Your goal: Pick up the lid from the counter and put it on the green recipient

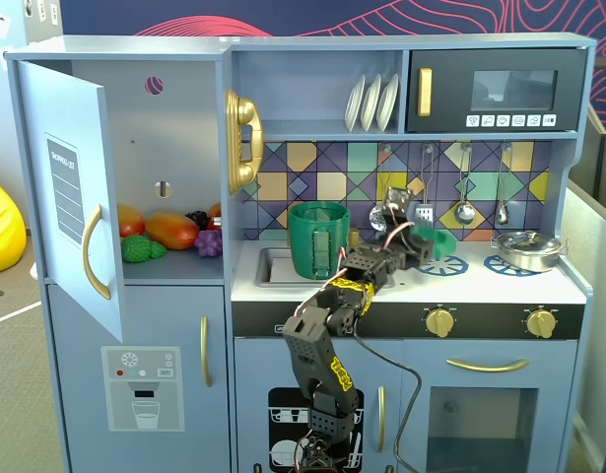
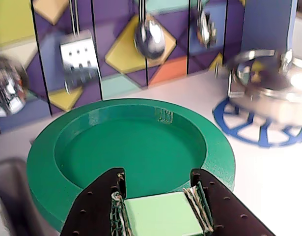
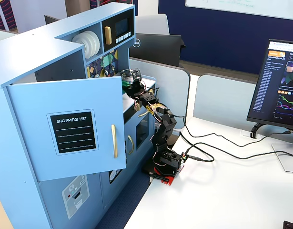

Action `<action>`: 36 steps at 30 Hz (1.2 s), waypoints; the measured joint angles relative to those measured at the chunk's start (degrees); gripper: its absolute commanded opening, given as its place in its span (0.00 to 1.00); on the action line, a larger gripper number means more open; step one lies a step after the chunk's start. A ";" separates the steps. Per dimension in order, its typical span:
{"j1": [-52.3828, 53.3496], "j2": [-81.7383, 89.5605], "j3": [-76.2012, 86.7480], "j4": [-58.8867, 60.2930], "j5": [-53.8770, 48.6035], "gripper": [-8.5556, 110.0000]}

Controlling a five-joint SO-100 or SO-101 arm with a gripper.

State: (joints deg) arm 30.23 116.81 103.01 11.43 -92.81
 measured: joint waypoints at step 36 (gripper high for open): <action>-27.16 -0.97 -25.14 21.18 -3.43 0.07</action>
State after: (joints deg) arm 3.08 115.84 77.87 32.61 -96.24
